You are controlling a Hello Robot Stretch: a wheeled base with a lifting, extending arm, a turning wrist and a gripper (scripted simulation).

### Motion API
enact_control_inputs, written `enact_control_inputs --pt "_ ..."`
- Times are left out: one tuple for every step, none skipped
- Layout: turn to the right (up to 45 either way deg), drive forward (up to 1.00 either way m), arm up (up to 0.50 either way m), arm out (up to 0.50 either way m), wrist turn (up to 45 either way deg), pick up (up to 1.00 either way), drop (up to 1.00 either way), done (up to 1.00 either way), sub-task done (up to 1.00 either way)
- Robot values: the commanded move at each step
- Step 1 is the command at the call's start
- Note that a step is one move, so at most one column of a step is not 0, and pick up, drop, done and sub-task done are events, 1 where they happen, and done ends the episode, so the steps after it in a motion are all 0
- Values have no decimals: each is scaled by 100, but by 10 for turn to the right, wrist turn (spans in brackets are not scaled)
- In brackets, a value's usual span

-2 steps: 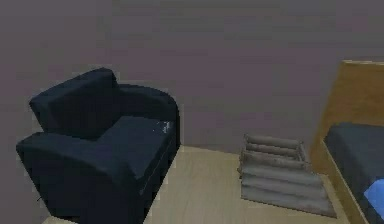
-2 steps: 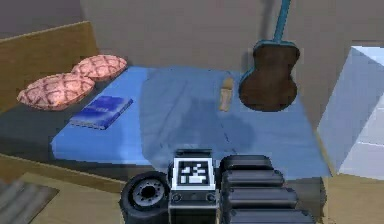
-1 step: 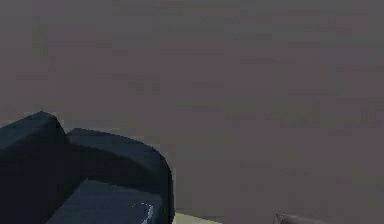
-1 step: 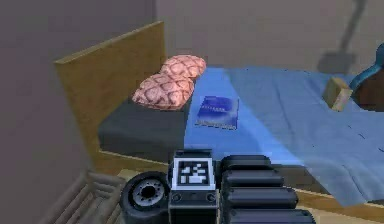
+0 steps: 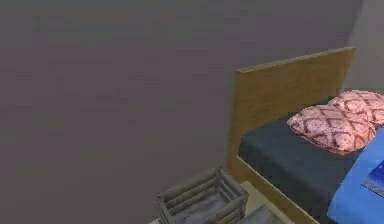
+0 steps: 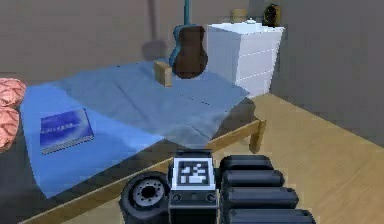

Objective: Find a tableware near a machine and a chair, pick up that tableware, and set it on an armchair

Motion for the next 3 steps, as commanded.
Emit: enact_control_inputs --pt "450 0 0 0 0 0 0 0 0" --pt "450 0 0 0 0 0 0 0 0" --pt "180 0 0 0 0 0 0 0 0"
